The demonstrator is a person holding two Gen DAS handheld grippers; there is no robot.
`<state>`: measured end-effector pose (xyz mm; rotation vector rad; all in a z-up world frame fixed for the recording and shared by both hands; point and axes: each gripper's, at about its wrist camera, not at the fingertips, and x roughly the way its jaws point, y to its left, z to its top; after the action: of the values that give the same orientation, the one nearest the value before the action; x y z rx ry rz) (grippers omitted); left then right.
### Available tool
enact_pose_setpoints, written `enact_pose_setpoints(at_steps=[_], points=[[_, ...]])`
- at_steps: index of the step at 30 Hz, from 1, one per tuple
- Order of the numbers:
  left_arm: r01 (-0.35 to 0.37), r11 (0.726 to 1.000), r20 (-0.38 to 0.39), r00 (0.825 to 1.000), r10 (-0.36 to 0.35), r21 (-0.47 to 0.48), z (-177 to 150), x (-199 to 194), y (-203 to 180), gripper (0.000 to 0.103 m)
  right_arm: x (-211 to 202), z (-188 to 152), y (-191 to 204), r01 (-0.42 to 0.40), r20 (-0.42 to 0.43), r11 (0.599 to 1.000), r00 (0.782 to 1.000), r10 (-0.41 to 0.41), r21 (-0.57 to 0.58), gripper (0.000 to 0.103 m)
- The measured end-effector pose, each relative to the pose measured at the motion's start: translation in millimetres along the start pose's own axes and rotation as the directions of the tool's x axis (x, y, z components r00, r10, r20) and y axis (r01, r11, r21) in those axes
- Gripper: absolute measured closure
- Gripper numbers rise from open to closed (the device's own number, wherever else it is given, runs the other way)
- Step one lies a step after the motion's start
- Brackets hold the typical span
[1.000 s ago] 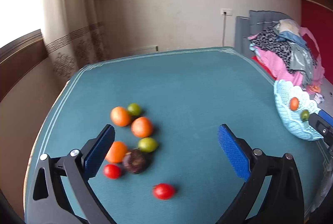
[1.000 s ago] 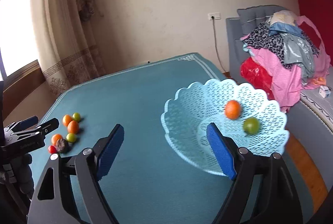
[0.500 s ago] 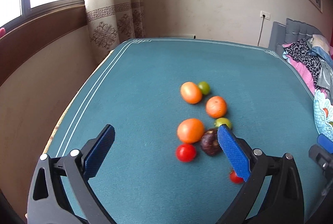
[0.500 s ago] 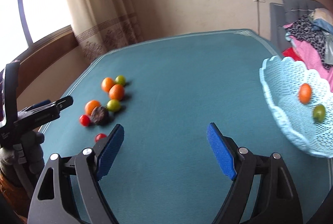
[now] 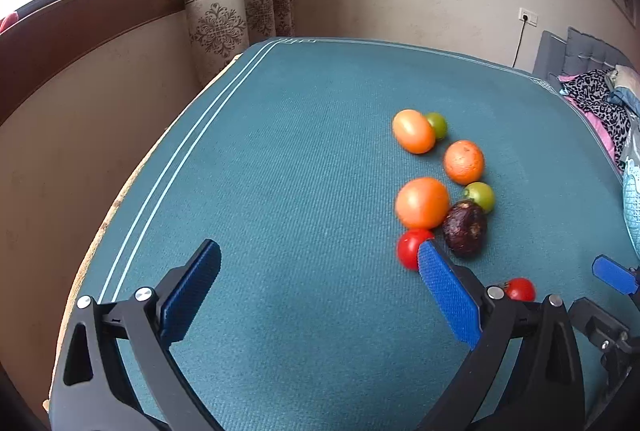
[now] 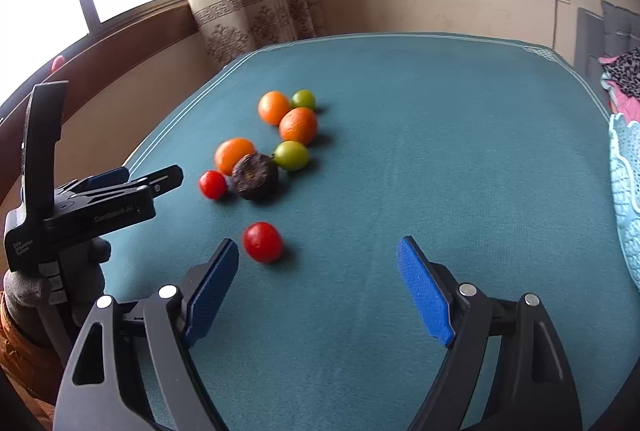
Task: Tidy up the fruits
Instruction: 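Move both open grippers back toward the fruit cluster, then close the left gripper on the red tomato while the right gripper grasps another red tomato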
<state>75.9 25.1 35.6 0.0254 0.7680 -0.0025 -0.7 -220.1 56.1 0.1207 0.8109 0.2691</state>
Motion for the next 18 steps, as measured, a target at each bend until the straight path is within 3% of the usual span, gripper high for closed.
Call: enact_pose_setpoints(at_steps=[8,18], points=[[0.001,1.000,-0.002,1.000,-0.001,-0.005,-2.5,1.6,6.1,0.003,19.4,3.7,17.0,-0.032,-0.041,0.998,0.999,0.030,-0.048,0.024],[0.008,1.000,-0.016,1.000,-0.009,-0.028,-3.8,9.1,15.8,0.003,37.0,7.5,27.0,-0.059,-0.094,0.996,0.994,0.053,-0.070,0.049]])
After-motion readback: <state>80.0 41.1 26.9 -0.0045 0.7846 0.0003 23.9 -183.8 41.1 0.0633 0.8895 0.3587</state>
